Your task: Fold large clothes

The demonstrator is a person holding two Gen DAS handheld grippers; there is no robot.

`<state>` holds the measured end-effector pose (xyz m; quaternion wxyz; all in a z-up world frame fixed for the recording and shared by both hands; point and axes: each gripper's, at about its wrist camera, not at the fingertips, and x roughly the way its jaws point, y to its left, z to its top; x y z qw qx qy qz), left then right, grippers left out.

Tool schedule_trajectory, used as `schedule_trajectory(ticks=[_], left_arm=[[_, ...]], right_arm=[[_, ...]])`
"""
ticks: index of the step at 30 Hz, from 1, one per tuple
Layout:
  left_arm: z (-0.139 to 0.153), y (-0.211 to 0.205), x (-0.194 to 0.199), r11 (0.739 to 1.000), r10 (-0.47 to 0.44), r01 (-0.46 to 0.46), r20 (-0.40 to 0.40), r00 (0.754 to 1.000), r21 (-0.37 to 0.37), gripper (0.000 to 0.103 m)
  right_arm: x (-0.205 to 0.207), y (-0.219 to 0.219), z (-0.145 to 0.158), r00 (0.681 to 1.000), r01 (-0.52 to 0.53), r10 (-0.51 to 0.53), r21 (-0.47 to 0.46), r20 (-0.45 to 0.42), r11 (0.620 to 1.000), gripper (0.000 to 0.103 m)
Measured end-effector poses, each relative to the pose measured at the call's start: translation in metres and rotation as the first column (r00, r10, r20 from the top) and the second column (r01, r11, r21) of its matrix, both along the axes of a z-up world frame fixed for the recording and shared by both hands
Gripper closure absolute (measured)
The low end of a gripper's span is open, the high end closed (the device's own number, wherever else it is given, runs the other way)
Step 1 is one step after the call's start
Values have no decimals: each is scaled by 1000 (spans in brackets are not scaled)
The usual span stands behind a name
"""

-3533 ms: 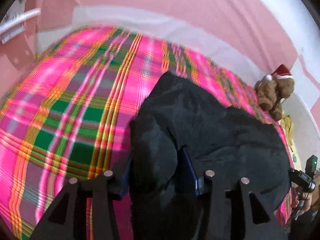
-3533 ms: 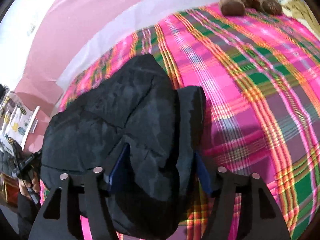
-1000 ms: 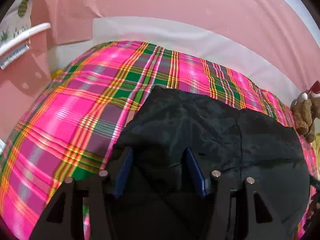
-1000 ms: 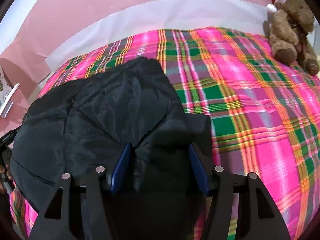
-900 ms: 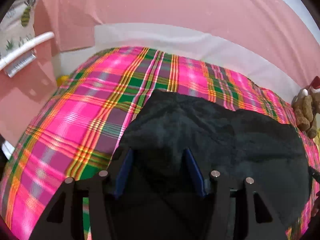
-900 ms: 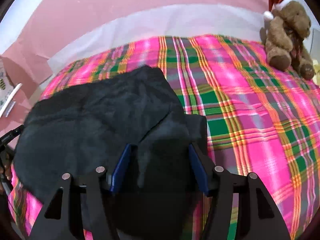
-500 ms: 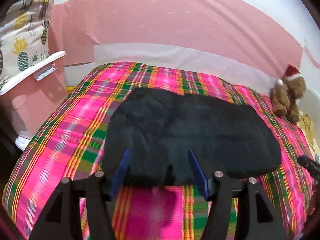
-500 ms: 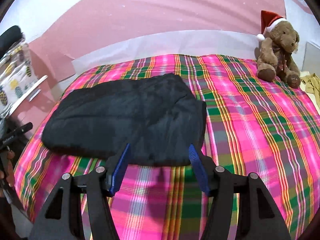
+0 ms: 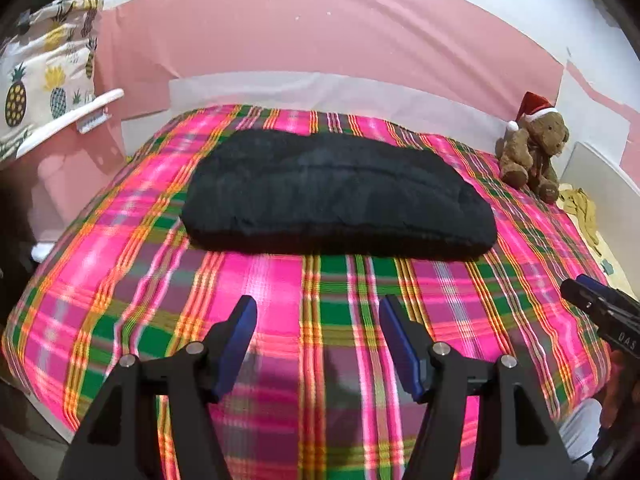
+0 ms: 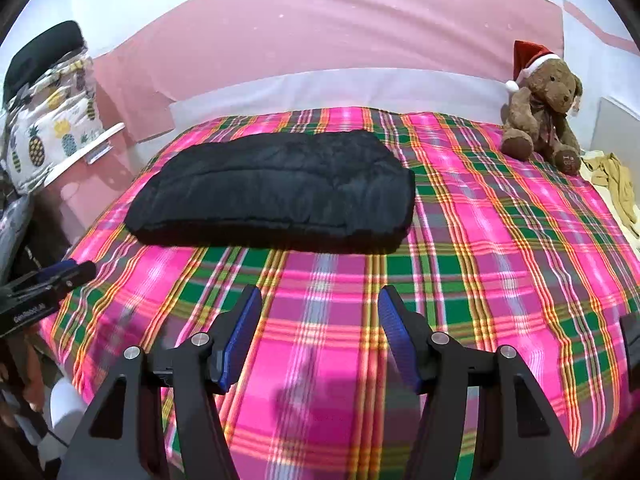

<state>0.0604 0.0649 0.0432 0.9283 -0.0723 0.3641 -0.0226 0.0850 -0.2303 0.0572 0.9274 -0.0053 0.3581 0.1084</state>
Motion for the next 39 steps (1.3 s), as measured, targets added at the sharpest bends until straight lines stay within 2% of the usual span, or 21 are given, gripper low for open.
schedule_trajectory(ticks=[7,39], left_arm=[[-4,-10,-17,1000,0,-1,-15,1000,-18,37],[-17,-13,-8,1000,25,-25,-60,998,-1,37]], right_arm=[[-10,13,1,999,-32,33,-31,19,999,42],[-5,20,-15,999,-47,46,-54,-23,997,42]])
